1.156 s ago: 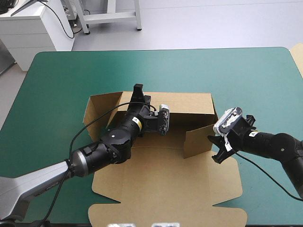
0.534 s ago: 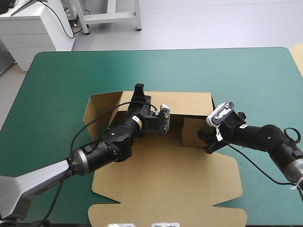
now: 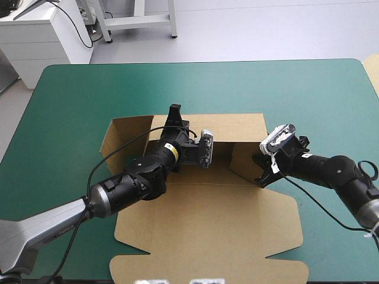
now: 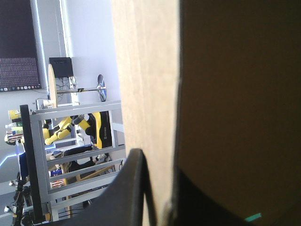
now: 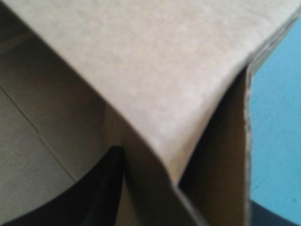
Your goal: Fold the box
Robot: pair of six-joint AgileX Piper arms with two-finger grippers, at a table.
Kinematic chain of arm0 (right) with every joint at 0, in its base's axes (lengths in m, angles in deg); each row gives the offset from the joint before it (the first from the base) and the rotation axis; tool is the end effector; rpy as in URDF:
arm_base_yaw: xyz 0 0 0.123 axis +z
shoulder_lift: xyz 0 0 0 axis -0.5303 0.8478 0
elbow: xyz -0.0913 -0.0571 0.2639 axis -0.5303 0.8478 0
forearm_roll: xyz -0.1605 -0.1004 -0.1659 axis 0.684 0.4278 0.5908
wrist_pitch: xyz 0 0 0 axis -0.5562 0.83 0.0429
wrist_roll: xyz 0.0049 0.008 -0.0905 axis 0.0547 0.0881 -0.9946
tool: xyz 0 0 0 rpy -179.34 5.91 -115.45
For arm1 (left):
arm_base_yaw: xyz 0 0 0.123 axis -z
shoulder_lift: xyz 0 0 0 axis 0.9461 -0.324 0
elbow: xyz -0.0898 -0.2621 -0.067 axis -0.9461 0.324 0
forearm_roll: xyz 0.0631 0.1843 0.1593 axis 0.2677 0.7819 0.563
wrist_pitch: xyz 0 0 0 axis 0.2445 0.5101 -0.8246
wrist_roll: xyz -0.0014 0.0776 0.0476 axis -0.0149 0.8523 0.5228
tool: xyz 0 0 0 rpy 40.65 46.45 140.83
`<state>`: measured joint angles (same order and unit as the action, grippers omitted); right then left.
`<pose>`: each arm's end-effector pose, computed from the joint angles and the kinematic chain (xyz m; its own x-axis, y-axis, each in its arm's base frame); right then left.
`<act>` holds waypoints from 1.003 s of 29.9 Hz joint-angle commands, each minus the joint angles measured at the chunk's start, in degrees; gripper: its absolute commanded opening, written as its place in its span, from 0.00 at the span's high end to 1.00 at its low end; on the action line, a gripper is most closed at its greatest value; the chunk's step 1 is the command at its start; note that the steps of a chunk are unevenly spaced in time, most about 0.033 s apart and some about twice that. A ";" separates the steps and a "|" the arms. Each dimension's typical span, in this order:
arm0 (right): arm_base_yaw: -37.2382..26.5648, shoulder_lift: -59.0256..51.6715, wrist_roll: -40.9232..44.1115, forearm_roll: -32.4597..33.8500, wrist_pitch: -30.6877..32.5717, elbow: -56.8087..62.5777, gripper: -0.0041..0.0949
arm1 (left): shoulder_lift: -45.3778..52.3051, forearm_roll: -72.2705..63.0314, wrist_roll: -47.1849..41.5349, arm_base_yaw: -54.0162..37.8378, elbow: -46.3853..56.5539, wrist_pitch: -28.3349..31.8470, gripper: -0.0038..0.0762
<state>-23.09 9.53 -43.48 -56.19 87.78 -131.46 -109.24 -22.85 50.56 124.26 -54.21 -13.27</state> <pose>0.2344 0.0722 0.2742 -0.3945 -0.4540 -0.7989 -0.6597 0.7452 -0.0977 0.2346 -0.2448 0.2912 0.3192 0.9442 -0.0808 0.5138 -0.1007 0.8520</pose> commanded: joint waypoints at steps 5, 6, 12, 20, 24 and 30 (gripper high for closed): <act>0.12 -0.88 0.17 -6.49 2.91 -1.72 0.98 | -1.34 -14.75 0.58 0.45 2.58 -1.18 0.96; 0.12 -0.88 0.17 -6.75 2.73 -1.72 0.98 | -1.34 -14.75 0.58 0.45 2.35 -1.18 0.94; 0.12 -0.88 0.41 -6.75 0.95 -1.82 0.98 | 2.54 -15.76 0.04 0.45 -0.02 1.97 0.69; 0.12 -0.88 0.41 -5.84 0.26 -1.82 0.98 | 4.74 -15.31 0.30 0.45 -0.45 0.52 0.62; 0.12 -0.88 0.71 -5.70 -0.40 -1.82 0.98 | 5.62 -15.60 0.30 0.66 -0.45 1.37 0.54; 0.12 -0.88 3.65 -5.70 -3.45 -1.82 0.98 | 8.05 -15.37 0.30 1.32 -0.53 3.71 0.19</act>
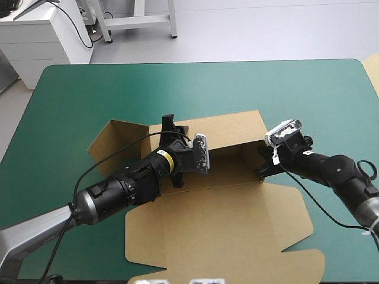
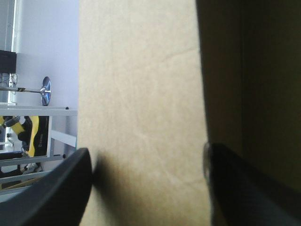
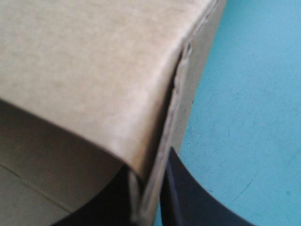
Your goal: Fold the box
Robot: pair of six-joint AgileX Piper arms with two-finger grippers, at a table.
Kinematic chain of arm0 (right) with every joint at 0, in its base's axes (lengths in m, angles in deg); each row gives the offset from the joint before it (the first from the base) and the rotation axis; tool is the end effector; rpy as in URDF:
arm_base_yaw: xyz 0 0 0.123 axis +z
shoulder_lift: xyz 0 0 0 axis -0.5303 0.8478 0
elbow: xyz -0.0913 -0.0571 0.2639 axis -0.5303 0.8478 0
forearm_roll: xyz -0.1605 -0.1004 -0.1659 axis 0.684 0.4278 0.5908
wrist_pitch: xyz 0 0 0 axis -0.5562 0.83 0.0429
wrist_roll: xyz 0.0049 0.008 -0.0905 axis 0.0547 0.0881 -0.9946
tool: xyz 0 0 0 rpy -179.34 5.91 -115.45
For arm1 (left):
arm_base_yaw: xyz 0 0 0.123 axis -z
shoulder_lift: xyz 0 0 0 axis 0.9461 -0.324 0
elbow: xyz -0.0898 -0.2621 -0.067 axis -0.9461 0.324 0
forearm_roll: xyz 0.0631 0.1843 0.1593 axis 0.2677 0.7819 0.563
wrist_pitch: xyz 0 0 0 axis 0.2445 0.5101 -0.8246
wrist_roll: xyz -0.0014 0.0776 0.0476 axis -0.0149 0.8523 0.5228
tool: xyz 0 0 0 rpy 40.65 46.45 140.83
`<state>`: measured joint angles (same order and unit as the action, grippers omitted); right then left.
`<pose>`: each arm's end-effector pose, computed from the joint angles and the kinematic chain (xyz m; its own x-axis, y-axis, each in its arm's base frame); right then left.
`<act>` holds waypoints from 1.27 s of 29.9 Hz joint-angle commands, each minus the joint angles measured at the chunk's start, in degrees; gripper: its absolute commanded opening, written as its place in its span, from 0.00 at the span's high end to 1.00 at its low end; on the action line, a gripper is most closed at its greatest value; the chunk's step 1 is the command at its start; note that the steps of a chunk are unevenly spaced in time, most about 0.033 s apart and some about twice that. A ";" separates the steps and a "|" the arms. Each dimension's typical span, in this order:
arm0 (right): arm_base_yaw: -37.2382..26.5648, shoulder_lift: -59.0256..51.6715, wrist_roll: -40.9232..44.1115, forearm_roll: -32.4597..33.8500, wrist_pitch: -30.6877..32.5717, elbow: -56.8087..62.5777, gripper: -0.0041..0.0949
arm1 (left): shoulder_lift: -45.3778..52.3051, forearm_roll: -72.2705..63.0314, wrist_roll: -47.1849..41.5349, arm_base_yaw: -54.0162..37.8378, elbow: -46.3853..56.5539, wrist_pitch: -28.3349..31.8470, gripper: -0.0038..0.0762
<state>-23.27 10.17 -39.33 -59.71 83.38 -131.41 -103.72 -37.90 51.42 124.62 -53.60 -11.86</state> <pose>0.2417 0.0688 0.2752 -0.4503 -0.3304 -0.8295 -0.5607 0.8276 -0.0253 0.2146 -0.2350 0.3108 0.2447 0.9128 -0.3270 0.6285 0.1074 0.7703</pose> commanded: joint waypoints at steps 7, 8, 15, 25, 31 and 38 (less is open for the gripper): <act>0.29 -1.52 3.66 -2.13 -6.20 -1.87 0.98 | 5.60 0.21 -0.57 6.45 -3.33 1.92 0.15; 0.29 -1.52 4.02 -2.13 -7.06 -1.87 0.98 | 5.72 0.21 -0.57 7.61 -4.01 1.58 0.15; 0.29 -1.52 6.65 -2.13 -12.17 -1.87 0.98 | 6.17 0.63 -0.33 15.08 -9.92 -3.33 0.15; 0.29 -1.52 7.29 -2.13 -15.83 -1.87 0.98 | 6.17 -0.01 2.85 21.89 -14.04 -6.91 0.37; 0.29 -1.52 7.29 -2.13 -16.75 -1.87 0.98 | 6.17 -1.32 4.82 21.78 -17.93 -7.25 0.95; 0.17 -1.52 7.29 -2.13 -17.32 -3.10 0.98 | 6.17 -6.10 5.39 16.72 -24.75 -13.20 0.93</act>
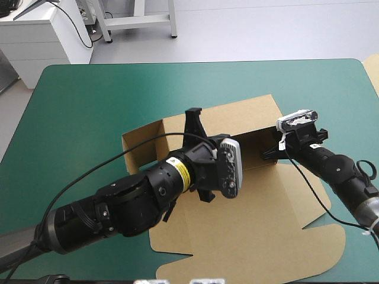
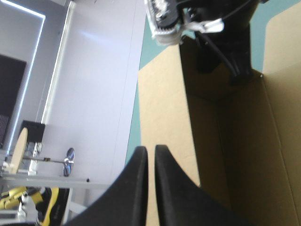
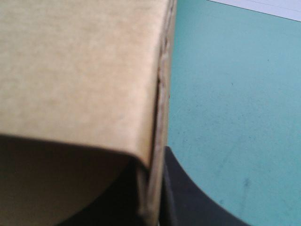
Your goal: Fold the box
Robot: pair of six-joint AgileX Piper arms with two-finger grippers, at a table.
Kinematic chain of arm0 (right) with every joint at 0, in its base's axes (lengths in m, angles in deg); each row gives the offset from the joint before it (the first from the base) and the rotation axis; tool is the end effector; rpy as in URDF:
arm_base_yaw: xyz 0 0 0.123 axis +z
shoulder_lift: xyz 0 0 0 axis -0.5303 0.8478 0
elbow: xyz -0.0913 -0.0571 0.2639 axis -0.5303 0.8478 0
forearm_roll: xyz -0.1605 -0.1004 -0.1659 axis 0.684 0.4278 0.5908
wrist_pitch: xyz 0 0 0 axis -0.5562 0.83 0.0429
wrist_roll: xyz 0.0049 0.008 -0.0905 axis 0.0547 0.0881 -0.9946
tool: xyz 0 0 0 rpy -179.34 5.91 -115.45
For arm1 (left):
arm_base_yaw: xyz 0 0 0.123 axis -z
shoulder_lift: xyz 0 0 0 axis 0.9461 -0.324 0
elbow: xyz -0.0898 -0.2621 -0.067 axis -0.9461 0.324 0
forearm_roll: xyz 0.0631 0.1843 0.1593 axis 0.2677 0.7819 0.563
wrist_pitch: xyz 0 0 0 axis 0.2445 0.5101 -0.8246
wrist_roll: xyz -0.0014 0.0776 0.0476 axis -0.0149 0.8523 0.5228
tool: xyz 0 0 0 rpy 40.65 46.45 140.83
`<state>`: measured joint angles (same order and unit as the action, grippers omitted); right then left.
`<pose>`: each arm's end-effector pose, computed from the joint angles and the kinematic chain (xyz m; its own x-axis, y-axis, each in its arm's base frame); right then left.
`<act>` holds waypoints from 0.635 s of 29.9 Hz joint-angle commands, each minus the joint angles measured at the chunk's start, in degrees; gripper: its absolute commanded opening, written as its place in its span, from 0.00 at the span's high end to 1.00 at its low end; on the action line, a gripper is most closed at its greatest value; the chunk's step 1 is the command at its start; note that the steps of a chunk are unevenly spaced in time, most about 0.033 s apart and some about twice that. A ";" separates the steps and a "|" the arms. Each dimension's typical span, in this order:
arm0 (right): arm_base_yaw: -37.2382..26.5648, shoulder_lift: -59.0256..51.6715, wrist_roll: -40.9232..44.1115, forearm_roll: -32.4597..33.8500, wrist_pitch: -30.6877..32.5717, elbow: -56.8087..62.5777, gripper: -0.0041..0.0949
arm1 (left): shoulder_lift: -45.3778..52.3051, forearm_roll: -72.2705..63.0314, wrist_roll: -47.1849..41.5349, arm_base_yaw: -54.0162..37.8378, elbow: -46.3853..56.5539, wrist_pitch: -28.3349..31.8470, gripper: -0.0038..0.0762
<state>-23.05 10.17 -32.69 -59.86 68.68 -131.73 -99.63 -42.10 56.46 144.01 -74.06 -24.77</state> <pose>0.2558 0.0532 0.2857 -0.4184 -0.1891 -0.8884 -0.3296 0.9430 -0.0455 0.1281 -0.2730 0.4343 0.4656 0.7554 -0.4610 0.5657 0.1465 0.8115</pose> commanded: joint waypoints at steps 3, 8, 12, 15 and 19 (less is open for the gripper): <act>-0.05 -1.52 0.64 -1.99 -2.63 -3.56 0.98 | 2.08 -8.81 2.60 -8.49 -7.41 -2.20 0.93; -0.05 -1.52 0.64 -1.46 -2.49 -3.87 0.98 | 2.08 -22.94 7.13 -18.69 -11.95 -7.60 0.93; -0.05 -1.39 0.64 -0.88 -2.49 -3.87 0.98 | 2.30 -30.53 8.17 -27.61 -14.45 -12.01 0.93; -0.05 -1.39 0.64 -0.63 -2.07 -3.87 0.98 | 3.57 -35.38 7.91 -34.29 -14.60 -13.45 0.93; -0.05 -1.39 1.50 0.68 -1.19 -3.87 0.98 | 6.40 -40.63 7.91 -44.01 -14.60 -13.67 0.93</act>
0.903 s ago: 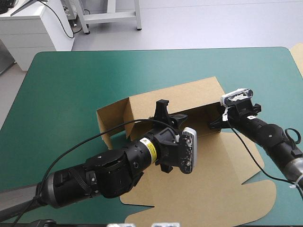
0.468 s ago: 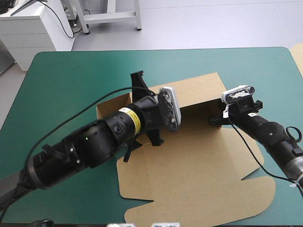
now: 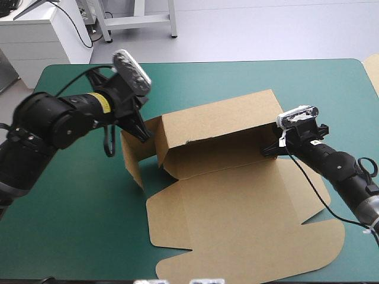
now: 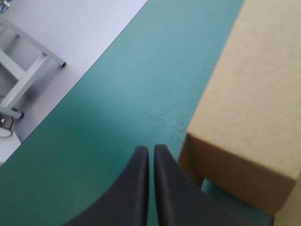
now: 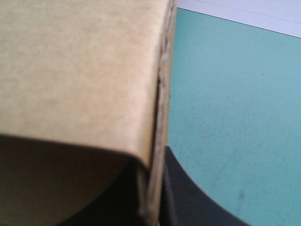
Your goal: Fold the box
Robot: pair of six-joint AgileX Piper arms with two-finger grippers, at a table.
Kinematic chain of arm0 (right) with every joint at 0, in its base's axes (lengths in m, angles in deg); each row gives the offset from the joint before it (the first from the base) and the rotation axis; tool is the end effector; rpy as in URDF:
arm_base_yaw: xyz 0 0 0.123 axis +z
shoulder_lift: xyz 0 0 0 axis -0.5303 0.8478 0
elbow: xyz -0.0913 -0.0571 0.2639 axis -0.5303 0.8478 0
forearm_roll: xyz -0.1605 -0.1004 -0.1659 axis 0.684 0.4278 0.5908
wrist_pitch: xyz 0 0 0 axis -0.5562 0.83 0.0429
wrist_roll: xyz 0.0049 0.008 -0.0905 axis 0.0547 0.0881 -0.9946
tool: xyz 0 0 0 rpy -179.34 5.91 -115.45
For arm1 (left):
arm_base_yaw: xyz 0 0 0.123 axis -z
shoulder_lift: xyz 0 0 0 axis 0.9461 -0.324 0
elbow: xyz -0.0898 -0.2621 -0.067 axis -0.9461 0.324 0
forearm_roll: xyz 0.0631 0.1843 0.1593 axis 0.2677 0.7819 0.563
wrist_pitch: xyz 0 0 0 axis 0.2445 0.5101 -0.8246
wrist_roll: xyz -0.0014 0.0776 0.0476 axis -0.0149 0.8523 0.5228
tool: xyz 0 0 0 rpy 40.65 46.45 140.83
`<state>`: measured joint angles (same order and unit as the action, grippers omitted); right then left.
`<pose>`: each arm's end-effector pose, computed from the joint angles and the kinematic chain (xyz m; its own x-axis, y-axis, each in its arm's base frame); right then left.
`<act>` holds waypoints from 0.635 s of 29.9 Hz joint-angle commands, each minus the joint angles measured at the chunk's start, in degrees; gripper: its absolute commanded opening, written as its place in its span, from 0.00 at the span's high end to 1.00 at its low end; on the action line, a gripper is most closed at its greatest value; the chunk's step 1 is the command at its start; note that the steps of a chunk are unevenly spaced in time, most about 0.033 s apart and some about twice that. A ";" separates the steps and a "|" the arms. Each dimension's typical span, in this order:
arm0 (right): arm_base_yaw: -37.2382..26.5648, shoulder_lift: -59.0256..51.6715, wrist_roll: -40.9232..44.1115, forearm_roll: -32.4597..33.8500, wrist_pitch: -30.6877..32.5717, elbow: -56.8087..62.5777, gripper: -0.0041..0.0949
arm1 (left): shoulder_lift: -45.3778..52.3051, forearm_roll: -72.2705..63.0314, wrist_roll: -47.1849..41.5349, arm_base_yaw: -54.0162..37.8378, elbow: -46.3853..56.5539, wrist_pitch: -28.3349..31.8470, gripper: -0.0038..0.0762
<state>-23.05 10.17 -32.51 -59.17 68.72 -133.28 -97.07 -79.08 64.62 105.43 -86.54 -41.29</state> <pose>0.2587 0.0536 0.2943 -0.3934 -0.1941 -0.8986 -0.3315 0.9416 -0.0583 0.2227 -0.1404 0.4762 -0.2167 0.6537 -0.7251 0.6389 0.6565 0.4010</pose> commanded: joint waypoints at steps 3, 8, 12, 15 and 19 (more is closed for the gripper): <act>-0.05 -1.39 2.80 1.59 -0.90 -2.33 0.98 | 6.21 -5.31 -1.13 -12.14 -2.01 2.33 0.93; -0.05 -1.39 8.48 9.02 3.35 -4.06 0.98 | 9.72 -9.36 -3.93 -21.43 1.32 0.90 0.93; -0.05 -1.39 19.31 19.76 8.95 -8.09 0.98 | 11.40 -10.80 -3.93 -24.44 6.59 0.49 0.93; -0.05 -1.39 30.51 29.77 15.34 -12.67 0.98 | 12.26 -10.80 -3.93 -24.62 11.35 0.47 0.93; -0.05 0.10 46.46 43.85 25.53 -19.90 0.98 | 12.80 -10.80 -3.93 -24.62 16.11 0.65 0.95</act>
<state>-23.05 10.57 2.79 -23.60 90.17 -146.59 -85.75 -89.09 61.18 80.97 -71.61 -43.95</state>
